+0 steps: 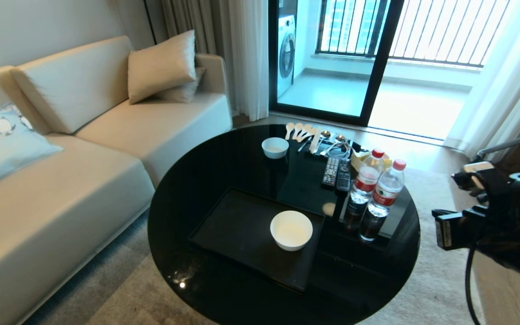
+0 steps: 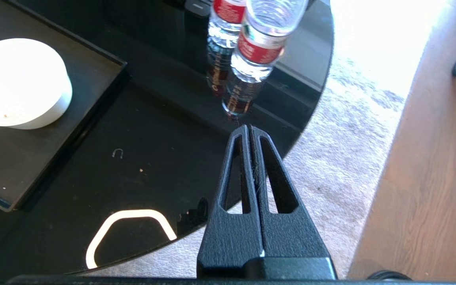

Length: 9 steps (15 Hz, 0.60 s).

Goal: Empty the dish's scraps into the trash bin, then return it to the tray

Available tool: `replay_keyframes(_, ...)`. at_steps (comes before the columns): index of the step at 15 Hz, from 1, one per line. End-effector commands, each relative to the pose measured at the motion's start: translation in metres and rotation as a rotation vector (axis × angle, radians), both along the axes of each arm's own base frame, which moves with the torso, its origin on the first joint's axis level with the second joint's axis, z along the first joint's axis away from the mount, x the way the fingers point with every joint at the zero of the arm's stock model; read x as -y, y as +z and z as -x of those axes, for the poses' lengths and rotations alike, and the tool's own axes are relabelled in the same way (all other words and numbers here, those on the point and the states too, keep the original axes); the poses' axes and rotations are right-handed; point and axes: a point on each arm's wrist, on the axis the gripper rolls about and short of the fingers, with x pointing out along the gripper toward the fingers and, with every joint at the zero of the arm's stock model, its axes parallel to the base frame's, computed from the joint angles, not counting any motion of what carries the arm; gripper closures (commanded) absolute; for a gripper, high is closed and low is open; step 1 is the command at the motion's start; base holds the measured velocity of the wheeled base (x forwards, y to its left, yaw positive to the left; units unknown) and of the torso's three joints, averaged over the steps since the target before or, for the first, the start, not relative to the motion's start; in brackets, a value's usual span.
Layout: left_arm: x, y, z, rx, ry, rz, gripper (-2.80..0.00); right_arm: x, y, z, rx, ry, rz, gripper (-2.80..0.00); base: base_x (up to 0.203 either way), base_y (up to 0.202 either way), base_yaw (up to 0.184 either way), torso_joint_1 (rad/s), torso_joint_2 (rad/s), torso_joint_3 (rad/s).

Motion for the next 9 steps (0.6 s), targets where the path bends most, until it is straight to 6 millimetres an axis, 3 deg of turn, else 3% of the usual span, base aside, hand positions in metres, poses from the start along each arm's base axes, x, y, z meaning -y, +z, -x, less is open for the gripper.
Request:
replay_keyframes(1,0.000,0.000,0.000,0.001,0.001,0.001,0.00,0.008,0.007,0.019,0.044,-0.018,-0.008,0.00,0.000,0.000,0.000,0.000,0.00,0.000)
replay_keyframes(9,0.000,0.000,0.000,0.001,0.001,0.001,0.00,0.036,0.008,0.065,0.113,-0.133,-0.009,0.00,0.000,0.000,0.000,0.000,0.00,0.000)
